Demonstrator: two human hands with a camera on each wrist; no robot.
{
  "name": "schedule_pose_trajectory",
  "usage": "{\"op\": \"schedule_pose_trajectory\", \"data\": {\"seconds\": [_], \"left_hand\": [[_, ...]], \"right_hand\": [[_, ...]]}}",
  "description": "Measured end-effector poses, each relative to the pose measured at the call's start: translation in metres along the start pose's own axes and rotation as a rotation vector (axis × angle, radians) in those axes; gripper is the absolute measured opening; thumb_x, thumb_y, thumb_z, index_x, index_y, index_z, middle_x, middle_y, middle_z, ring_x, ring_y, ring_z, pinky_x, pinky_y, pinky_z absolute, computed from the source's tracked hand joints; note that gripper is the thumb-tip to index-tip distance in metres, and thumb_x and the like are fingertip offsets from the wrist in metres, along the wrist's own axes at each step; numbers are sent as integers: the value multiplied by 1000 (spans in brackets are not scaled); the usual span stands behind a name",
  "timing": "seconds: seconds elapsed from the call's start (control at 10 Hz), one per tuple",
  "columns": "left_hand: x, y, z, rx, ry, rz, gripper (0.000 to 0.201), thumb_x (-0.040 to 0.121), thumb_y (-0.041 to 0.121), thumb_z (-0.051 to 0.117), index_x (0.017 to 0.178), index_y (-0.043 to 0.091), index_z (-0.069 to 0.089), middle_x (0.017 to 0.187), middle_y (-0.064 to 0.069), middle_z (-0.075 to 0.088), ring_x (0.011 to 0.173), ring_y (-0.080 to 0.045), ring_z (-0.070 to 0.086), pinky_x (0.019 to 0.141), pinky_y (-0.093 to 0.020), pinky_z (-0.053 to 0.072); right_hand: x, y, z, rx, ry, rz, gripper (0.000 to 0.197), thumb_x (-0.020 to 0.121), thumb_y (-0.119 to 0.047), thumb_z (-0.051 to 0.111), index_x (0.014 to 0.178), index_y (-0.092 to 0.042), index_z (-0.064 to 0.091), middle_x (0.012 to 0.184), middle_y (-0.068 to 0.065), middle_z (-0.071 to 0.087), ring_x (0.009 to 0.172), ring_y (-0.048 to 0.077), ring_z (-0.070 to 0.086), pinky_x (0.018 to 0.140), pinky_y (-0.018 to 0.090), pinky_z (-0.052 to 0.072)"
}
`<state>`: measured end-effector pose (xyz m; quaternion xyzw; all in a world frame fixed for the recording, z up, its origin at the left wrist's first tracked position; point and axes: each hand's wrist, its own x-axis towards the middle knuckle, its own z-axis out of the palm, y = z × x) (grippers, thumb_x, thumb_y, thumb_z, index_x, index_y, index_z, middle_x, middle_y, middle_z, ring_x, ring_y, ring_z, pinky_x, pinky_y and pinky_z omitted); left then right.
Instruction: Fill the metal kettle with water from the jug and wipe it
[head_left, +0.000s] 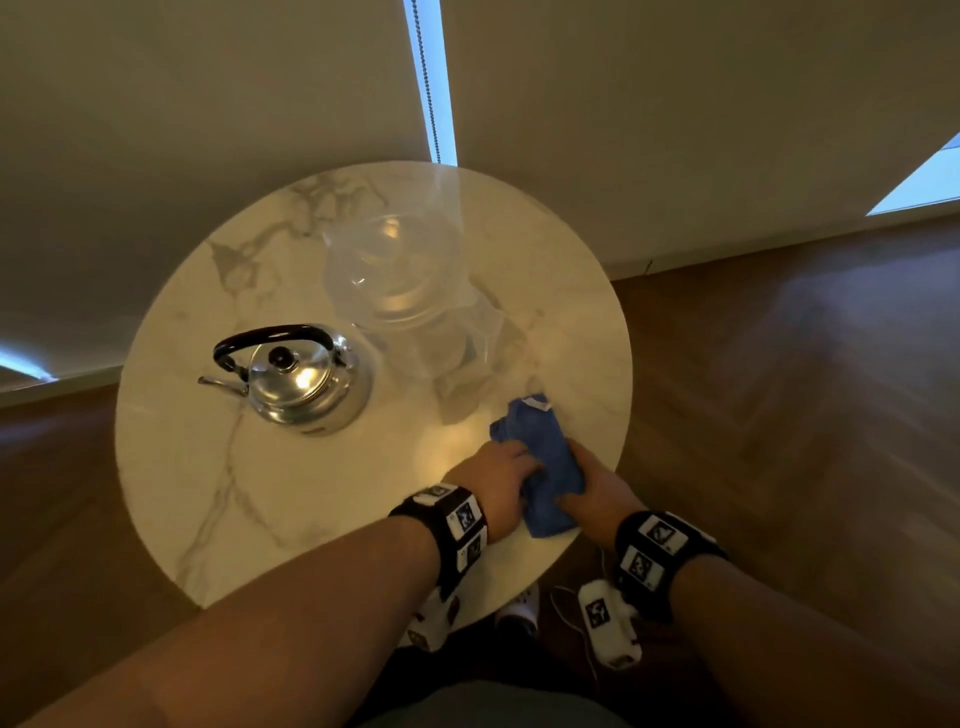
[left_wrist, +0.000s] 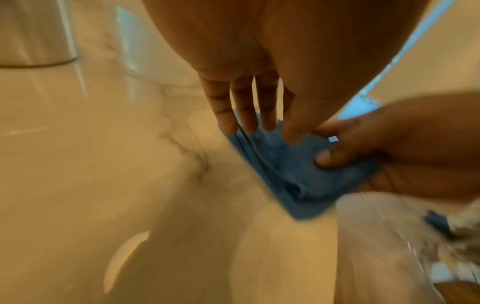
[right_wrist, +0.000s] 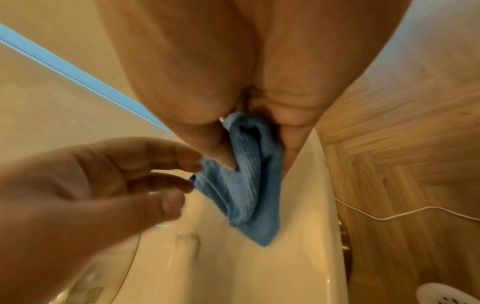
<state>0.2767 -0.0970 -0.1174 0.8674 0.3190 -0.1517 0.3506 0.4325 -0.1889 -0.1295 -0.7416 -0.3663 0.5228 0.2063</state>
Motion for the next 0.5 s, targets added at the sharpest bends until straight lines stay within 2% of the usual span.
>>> {"op": "schedule_pose_trajectory", "data": {"seconds": [0.1, 0.2, 0.3, 0.4, 0.5], "left_hand": [[-16, 5, 13, 240, -216, 20, 51, 92, 19, 63, 143, 22, 55, 150, -4, 44, 131, -33, 45, 107, -45, 46], [-35, -1, 16, 288, -209, 69, 64, 91, 19, 62, 152, 23, 42, 163, -3, 30, 140, -32, 37, 110, -45, 44], [-59, -14, 17, 282, -156, 72, 62, 92, 23, 61, 151, 22, 42, 163, -3, 31, 141, -30, 35, 112, -44, 41], [-100, -39, 22, 165, -52, -6, 50, 91, 26, 57, 141, 25, 53, 150, 2, 48, 135, -26, 44, 107, -37, 43], [-155, -84, 40, -17, -82, -226, 44, 89, 46, 52, 133, 45, 55, 142, 9, 54, 129, -17, 51, 106, -31, 42]], "right_hand": [[-2, 9, 7, -186, 79, 4, 61, 90, -34, 61, 145, -20, 37, 127, -1, 59, 113, 21, 59, 96, 29, 45], [-16, 4, 2, -399, 191, -61, 48, 90, -28, 62, 134, -20, 47, 127, 3, 50, 108, 24, 56, 93, 36, 51], [-28, 13, 8, -712, 65, -146, 41, 95, -36, 56, 133, -24, 54, 132, 2, 47, 115, 23, 50, 97, 33, 46], [-33, 19, 11, -752, -130, -136, 52, 94, -34, 53, 146, -29, 47, 146, -1, 42, 128, 23, 45, 110, 33, 39], [-40, 19, 3, -795, -116, -160, 57, 97, -39, 51, 152, -31, 40, 155, -6, 35, 137, 20, 41, 115, 33, 33]]}}
